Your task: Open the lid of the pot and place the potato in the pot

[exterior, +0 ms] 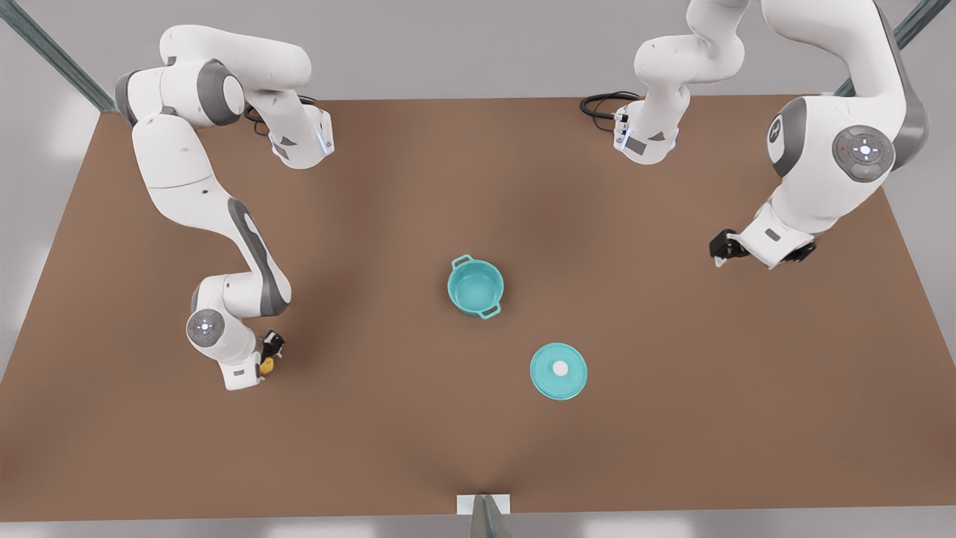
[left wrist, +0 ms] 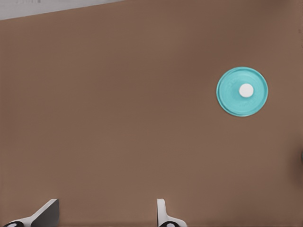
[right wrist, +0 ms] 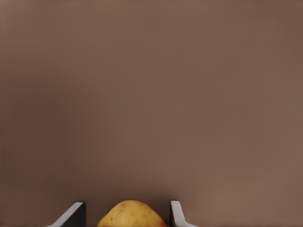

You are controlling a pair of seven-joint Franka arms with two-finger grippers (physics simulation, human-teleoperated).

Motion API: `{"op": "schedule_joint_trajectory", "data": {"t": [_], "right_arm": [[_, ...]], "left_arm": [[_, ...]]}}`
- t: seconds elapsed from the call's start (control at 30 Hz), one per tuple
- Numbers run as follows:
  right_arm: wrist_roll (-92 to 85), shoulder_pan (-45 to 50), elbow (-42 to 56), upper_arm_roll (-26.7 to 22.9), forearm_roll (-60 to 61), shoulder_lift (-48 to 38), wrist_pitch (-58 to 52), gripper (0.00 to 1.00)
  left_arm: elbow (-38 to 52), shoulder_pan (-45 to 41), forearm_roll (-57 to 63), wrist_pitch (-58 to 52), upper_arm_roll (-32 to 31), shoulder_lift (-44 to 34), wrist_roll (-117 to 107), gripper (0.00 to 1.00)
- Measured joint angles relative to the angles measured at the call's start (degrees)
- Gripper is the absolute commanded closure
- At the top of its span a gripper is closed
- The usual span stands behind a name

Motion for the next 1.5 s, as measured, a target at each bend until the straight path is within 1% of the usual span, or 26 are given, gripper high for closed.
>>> {"op": "schedule_joint_trajectory", "data": {"t": [0.13, 0.2, 0.43, 0.7, 0.87, 1.0, 1.1, 1.27, 1.37, 1.4, 1.5], "right_arm": [[-0.2, 0.0, 0.0, 0.3, 0.1, -0.6, -0.9, 0.44], [-0.4, 0.0, 0.0, 0.4, 0.1, -0.8, -1.4, 0.46], [-0.9, 0.0, 0.0, 2.2, 0.3, -4.1, -4.3, 0.47], [-1.0, 1.1, 0.4, 10.6, 2.7, -10.9, -10.3, 0.48], [-0.5, 1.6, 1.1, 18.6, 4.1, -12.3, -12.7, 0.48], [1.8, 6.6, 2.2, 21.0, 4.5, -12.6, -13.6, 0.48], [4.9, 10.1, 2.7, 23.7, 4.5, -12.7, -14.0, 0.48], [12.4, 20.4, 4.8, 24.2, 4.4, -12.3, -14.2, 0.48], [17.4, 24.6, 6.0, 23.7, 4.4, -10.3, -14.1, 0.48], [19.0, 26.2, 6.9, 22.5, 4.3, -9.1, -14.1, 0.48], [23.4, 31.9, 11.7, 16.8, 4.3, -4.4, -14.0, 0.48]], "left_arm": [[0.0, -0.6, 0.0, 0.0, 0.0, 0.0, 0.6, 0.00], [0.0, -0.9, 0.0, 0.0, 0.0, -0.1, 0.9, 0.00], [0.0, -1.3, 0.0, -0.3, 0.0, -0.3, 1.6, 0.00], [0.0, -0.8, 0.0, -0.4, 0.0, 0.0, 2.1, 0.00], [0.0, -0.3, 0.1, -0.4, 0.0, 0.0, 2.4, 0.00], [0.0, -0.1, 0.1, -0.4, 0.0, 0.0, 2.5, 0.00], [0.2, 0.0, 0.1, -0.5, 0.0, -0.2, 2.5, 0.00], [0.4, 0.1, 0.1, -1.0, -0.4, -0.9, 2.4, 0.00], [0.4, -0.1, 0.1, -1.5, -0.5, -1.5, 2.2, 0.00], [0.4, -0.2, 0.1, -1.7, -0.5, -1.7, 2.2, 0.00], [0.4, -0.1, 0.1, -2.2, -0.9, -2.0, 1.7, 0.00]]}}
